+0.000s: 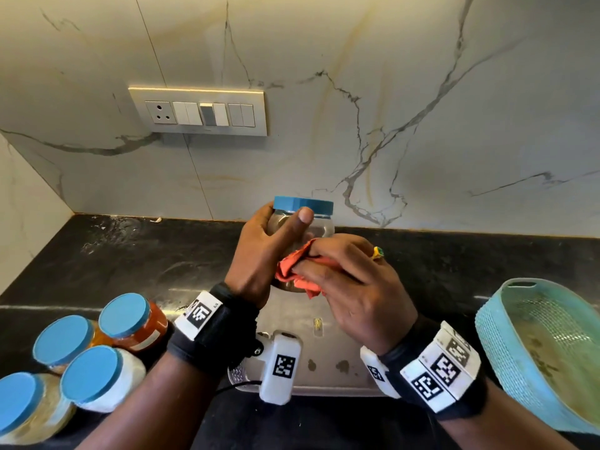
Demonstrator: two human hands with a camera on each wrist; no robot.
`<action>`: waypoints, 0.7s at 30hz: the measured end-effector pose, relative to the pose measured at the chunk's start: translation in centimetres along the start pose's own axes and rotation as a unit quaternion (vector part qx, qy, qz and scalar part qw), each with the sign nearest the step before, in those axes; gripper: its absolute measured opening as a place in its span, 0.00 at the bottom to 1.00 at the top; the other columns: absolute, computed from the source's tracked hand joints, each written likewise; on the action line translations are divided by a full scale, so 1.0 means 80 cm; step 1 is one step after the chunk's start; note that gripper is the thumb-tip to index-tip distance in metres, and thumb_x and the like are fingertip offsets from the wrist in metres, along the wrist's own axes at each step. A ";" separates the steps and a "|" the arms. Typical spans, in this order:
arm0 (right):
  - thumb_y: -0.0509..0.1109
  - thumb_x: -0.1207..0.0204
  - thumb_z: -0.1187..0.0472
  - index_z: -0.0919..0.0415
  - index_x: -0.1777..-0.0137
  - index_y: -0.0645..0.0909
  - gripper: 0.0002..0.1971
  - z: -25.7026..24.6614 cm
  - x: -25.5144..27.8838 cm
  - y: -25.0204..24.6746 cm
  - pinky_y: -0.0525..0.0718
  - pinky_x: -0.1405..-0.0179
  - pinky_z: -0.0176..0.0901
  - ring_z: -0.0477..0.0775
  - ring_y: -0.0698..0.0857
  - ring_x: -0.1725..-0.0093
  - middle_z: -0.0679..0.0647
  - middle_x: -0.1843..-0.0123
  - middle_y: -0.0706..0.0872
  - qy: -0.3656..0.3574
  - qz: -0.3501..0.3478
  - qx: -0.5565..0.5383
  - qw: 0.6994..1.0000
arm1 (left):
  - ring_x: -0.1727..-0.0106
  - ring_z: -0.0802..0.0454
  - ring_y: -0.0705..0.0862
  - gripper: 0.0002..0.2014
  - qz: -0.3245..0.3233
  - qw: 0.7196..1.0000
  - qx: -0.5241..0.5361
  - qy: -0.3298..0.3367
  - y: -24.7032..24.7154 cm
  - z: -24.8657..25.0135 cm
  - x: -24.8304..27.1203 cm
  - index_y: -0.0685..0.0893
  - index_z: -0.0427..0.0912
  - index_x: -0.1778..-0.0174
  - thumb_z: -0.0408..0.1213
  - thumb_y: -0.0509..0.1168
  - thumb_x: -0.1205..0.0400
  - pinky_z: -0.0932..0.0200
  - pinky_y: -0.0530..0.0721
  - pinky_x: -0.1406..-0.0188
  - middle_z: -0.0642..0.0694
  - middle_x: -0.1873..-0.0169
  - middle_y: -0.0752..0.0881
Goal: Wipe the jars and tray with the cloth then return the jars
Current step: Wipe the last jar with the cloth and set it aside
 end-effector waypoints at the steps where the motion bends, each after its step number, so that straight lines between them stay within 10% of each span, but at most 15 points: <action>1: 0.68 0.14 0.64 0.59 0.35 0.88 0.12 0.002 -0.003 -0.003 0.87 0.39 0.51 0.58 0.86 0.40 0.55 0.36 0.82 0.000 0.002 -0.001 1.000 | 0.51 0.41 0.90 0.26 -0.003 1.000 -0.006 -0.001 0.001 -0.001 0.000 0.83 0.31 0.41 0.52 0.73 0.22 0.48 0.88 0.50 0.35 0.53 0.91; 7: 0.69 0.16 0.63 0.65 0.38 0.89 0.12 0.035 -0.020 -0.022 0.86 0.38 0.43 0.54 0.87 0.42 0.58 0.41 0.88 0.130 0.086 -0.066 0.986 | 0.51 0.41 0.89 0.31 0.006 0.999 0.043 -0.013 0.006 -0.005 0.005 0.81 0.24 0.36 0.52 0.70 0.20 0.50 0.88 0.53 0.32 0.51 0.89; 12: 0.66 0.14 0.66 0.61 0.39 0.90 0.11 -0.006 0.001 -0.010 0.86 0.42 0.49 0.56 0.86 0.45 0.57 0.43 0.88 0.029 0.023 -0.054 0.998 | 0.48 0.37 0.90 0.31 0.052 0.996 0.074 -0.026 -0.002 0.003 -0.001 0.84 0.26 0.35 0.53 0.66 0.20 0.47 0.91 0.50 0.23 0.41 0.87; 21: 0.73 0.20 0.69 0.66 0.43 0.90 0.08 0.047 -0.031 -0.040 0.82 0.39 0.34 0.50 0.86 0.43 0.57 0.44 0.89 0.135 0.104 -0.083 0.982 | 0.32 0.18 0.81 0.35 0.000 0.992 0.123 -0.036 0.017 0.001 0.005 0.79 0.28 0.27 0.54 0.69 0.20 0.21 0.78 0.30 0.22 0.33 0.83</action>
Point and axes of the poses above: each hand's wrist, its own x-axis away from the middle knuckle, its own y-axis out of the palm, z = x × y, the point moved 6 cm from there along -x, towards the middle knuckle
